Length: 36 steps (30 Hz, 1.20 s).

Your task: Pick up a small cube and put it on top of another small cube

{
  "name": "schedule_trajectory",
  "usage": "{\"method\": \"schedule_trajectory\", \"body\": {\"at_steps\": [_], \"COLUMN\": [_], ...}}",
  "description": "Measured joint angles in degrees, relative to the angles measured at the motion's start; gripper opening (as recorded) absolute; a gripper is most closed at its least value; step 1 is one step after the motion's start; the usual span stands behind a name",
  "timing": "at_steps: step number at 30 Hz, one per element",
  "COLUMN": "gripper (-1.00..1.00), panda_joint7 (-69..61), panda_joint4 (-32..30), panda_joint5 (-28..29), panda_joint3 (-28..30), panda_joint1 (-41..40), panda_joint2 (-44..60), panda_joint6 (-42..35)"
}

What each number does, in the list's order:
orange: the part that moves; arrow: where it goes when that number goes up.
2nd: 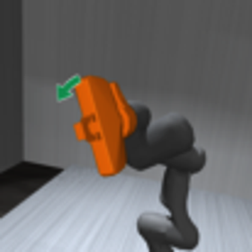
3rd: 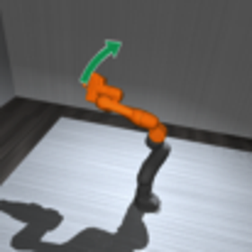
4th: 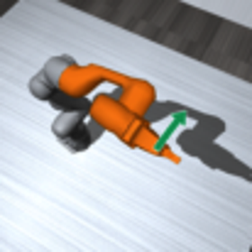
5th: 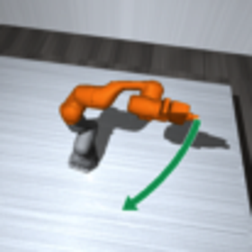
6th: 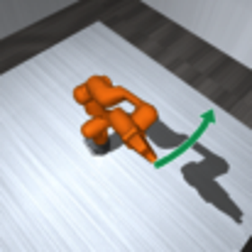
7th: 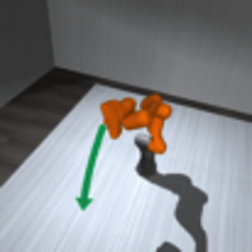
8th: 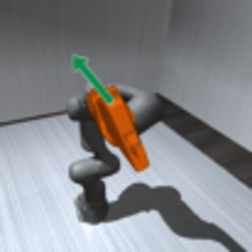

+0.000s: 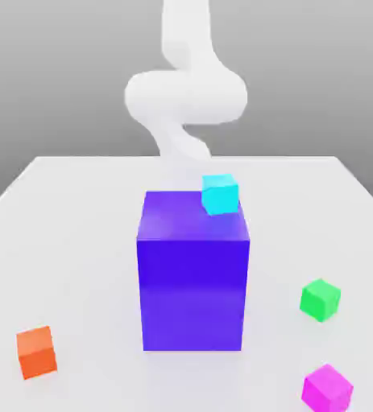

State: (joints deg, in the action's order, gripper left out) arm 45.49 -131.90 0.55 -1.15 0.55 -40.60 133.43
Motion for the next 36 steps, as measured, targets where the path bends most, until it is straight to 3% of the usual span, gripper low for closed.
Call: {"method": "schedule_trajectory", "body": {"at_steps": [18, 28, 32, 33, 36], "gripper": [0.0, 0.0, 0.0, -1.0, -1.0], "panda_joint7": [-1.5, -2.6, -1.1, -0.7, -0.6], "panda_joint4": [-0.9, -1.3, 0.1, 0.5, 0.5], "panda_joint5": [5.4, 7.9, 10.3, 10.9, 10.9], "panda_joint3": [-8.1, -10.3, -8.3, -7.5, -7.6], "panda_joint1": [4.9, 9.4, 11.5, 12.2, 12.2], "panda_joint2": [37.7, 58.5, 66.8, 68.8, 68.8], "panda_joint6": [11.9, 18.5, 24.0, 25.6, 25.6]}}
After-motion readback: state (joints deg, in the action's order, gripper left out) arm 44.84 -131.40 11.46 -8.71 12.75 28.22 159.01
